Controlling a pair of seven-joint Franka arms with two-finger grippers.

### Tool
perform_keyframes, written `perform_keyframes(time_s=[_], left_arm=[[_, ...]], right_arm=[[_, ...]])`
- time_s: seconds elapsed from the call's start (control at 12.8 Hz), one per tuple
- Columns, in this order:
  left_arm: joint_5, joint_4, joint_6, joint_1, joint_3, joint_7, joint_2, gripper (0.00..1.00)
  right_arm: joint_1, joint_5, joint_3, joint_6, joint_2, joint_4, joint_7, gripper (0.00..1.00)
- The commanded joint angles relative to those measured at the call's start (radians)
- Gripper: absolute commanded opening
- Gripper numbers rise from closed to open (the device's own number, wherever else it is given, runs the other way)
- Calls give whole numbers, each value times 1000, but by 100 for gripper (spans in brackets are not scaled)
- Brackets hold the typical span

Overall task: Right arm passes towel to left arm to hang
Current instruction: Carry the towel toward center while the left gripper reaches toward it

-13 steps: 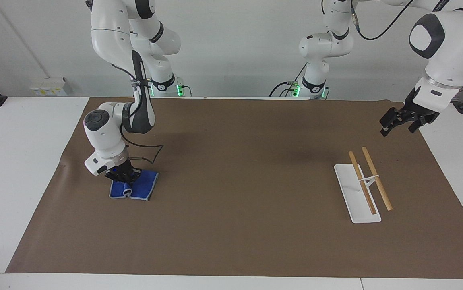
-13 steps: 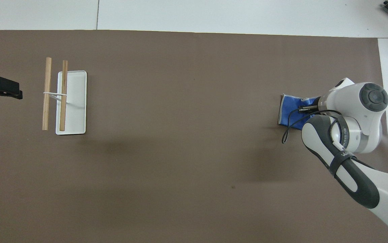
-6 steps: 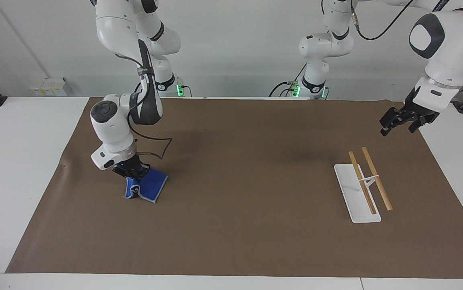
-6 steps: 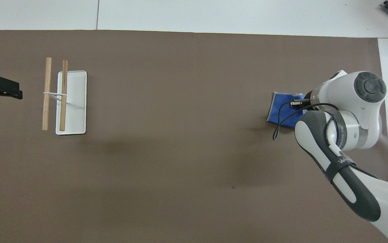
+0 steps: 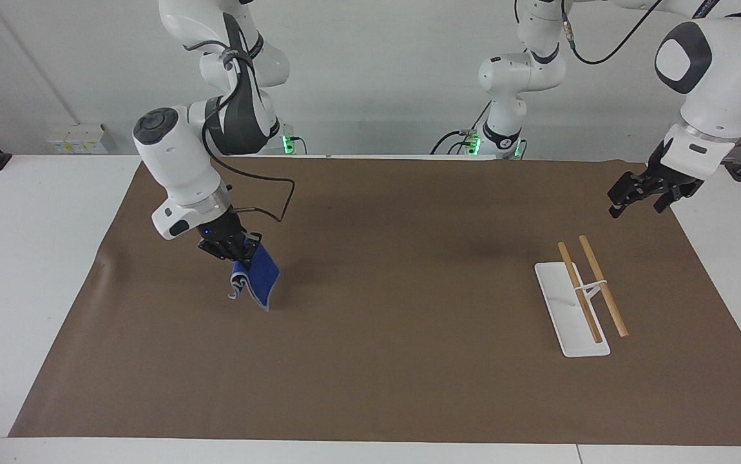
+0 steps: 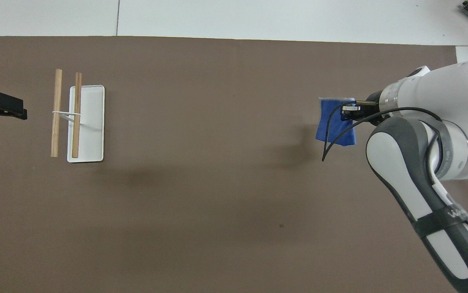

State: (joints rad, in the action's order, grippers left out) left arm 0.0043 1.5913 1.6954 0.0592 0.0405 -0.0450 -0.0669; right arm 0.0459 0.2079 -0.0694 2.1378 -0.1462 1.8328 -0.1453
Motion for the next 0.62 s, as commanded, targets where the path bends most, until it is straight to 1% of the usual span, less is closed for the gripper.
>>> perform_keyframes(time_s=[0.0,0.16,0.39,0.47,0.55], left_arm=[[-13,27,24,-1,7,-3,32,100],[-13,32,20,-10,9,-4,39,100],[-13,33,10,-12,10,-12,50,100],[-17,38,12,-13,10,-18,58,100],[-47,47,24,-22,12,-63,59,100]], right_arm=[[-8,56,-65,-15,34,-26,-135,3],[-8,112,-128,-18,49,-70,-258,3],[-8,131,-211,-4,59,-82,-339,2],[-8,192,-228,-1,57,-98,-347,2],[-6,262,-237,5,57,-99,-344,2]])
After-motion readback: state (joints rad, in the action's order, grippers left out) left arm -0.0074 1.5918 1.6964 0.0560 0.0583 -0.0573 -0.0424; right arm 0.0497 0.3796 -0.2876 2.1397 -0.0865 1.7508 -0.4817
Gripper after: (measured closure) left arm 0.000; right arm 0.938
